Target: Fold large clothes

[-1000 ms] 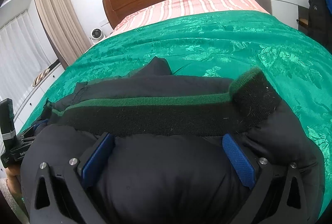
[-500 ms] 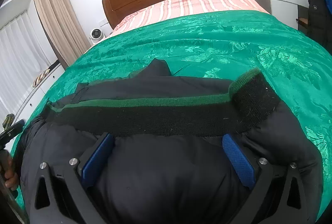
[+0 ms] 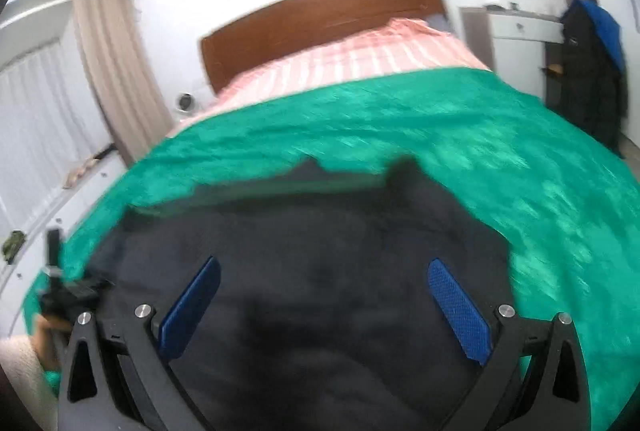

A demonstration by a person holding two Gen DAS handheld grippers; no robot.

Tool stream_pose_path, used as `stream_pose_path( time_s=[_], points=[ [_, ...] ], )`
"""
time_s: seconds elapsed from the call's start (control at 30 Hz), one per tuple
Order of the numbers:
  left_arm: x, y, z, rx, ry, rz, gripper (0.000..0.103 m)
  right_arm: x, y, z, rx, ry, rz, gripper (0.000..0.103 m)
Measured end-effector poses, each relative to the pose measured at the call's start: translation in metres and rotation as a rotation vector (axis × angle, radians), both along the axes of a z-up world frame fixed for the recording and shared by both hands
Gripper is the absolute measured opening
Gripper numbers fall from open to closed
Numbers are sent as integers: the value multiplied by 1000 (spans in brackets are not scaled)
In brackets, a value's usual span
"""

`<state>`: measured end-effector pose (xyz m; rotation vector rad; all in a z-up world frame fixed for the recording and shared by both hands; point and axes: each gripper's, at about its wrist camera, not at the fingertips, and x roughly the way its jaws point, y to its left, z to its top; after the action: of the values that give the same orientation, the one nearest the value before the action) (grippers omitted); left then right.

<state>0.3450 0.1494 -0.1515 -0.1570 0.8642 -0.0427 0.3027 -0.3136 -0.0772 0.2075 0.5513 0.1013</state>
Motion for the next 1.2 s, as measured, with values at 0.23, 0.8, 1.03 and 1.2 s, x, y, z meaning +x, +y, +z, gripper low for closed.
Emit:
stream_pose_path(
  time_s=[0.23,0.8,1.03,1.2],
  points=[
    [2,9,-3,-34,20,-5,103,2,-19,-46,4,10,32,103],
    [0,12,-8,-64,8,-5,103,10,-28,-56,76,18,54,103],
    [0,12,-8,-63,7,-5,103,10,-28,-56,76,18,54,103],
    [1,4,-2,-11,35,11,103,9,-28,-56,77,19,53,103]
  ],
)
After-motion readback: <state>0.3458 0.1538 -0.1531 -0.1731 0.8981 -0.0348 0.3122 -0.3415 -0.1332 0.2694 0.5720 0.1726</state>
